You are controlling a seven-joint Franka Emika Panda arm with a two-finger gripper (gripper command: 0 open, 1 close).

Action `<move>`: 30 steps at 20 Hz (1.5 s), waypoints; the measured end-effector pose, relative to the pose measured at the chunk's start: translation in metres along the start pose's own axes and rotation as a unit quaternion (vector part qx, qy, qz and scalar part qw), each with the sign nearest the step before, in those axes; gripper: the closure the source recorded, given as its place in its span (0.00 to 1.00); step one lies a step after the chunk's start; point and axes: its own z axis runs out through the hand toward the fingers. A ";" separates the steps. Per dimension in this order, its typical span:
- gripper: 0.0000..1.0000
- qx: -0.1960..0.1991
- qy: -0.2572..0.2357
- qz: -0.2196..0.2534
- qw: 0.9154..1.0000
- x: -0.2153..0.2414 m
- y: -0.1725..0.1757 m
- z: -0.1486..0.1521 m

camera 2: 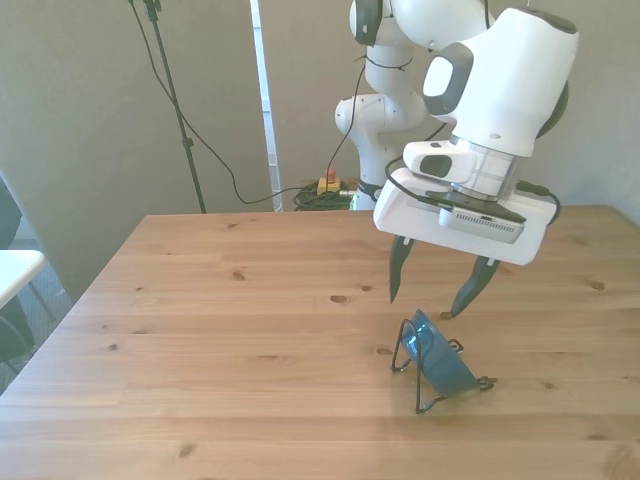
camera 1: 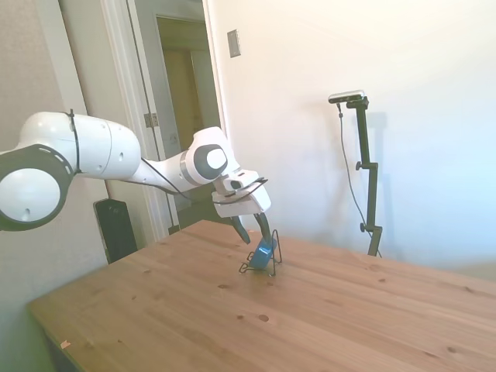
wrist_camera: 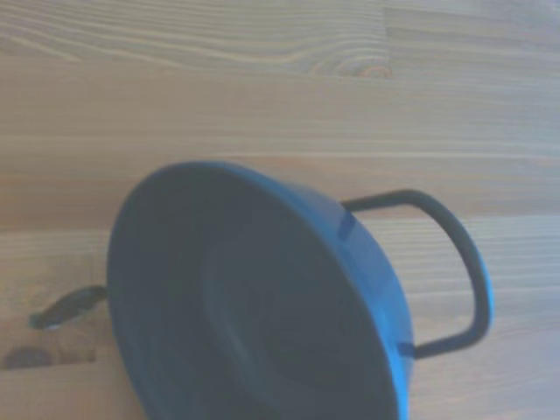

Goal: Unload the bowl

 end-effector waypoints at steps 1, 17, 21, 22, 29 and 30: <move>0.00 -0.001 0.002 0.001 1.000 0.000 -0.005 -0.001; 0.00 -0.025 0.033 0.000 0.999 -0.007 -0.055 0.002; 0.00 -0.033 0.034 0.000 0.999 -0.010 -0.059 0.001; 0.00 -0.037 0.034 0.000 0.999 -0.009 -0.058 0.003; 1.00 -0.051 0.038 0.004 0.998 -0.004 -0.052 0.009; 1.00 -0.054 0.037 0.004 0.998 -0.004 -0.052 0.011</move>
